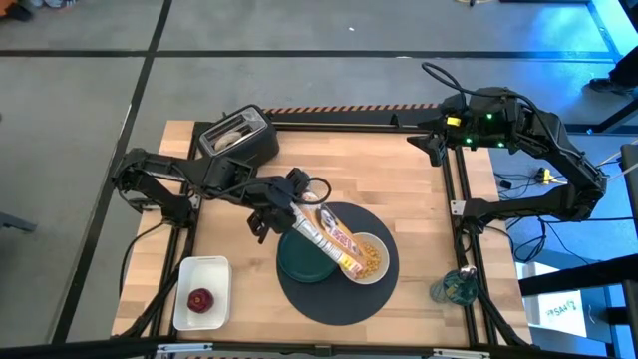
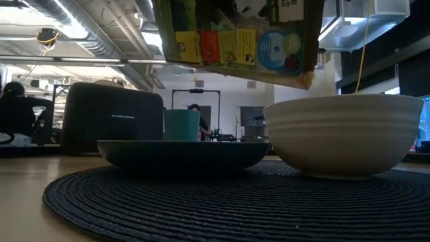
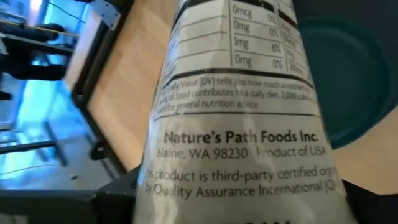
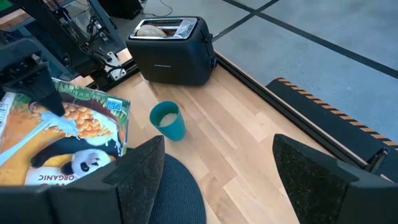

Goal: Arrange a breakfast setting
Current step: Pour the cereal from the cereal box into the white bowl

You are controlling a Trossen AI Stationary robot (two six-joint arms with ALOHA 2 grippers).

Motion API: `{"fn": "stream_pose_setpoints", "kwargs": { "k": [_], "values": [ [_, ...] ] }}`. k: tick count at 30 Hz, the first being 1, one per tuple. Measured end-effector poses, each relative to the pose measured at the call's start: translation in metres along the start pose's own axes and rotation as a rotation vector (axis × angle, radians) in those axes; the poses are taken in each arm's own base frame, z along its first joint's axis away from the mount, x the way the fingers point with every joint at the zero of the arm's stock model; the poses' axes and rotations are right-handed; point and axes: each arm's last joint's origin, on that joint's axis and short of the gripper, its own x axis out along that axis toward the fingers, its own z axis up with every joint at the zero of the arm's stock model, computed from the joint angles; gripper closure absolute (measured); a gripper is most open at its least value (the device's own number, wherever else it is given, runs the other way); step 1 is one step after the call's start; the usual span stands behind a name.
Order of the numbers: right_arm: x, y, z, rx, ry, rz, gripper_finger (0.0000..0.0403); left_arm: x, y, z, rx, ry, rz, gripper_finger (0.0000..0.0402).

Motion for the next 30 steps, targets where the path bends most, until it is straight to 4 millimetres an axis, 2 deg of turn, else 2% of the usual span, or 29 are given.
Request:
{"fn": "stream_pose_setpoints", "kwargs": {
  "k": [15, 21, 30],
  "values": [
    [0.000, 0.000, 0.000, -0.002, 0.000, 0.001, 0.0114, 0.000, -0.003, 0.001, -0.312, -0.050, -0.087, 0.0195],
    [0.000, 0.000, 0.000, -0.002, 0.002, 0.008, 0.0114, 0.000, -0.002, 0.000, -0.386, -0.039, -0.084, 0.0195],
    [0.000, 0.001, 0.001, -0.002, -0.002, 0.021, 0.0114, 0.014, -0.009, -0.009, -0.541, 0.012, -0.105, 0.0195]
  ]
}}
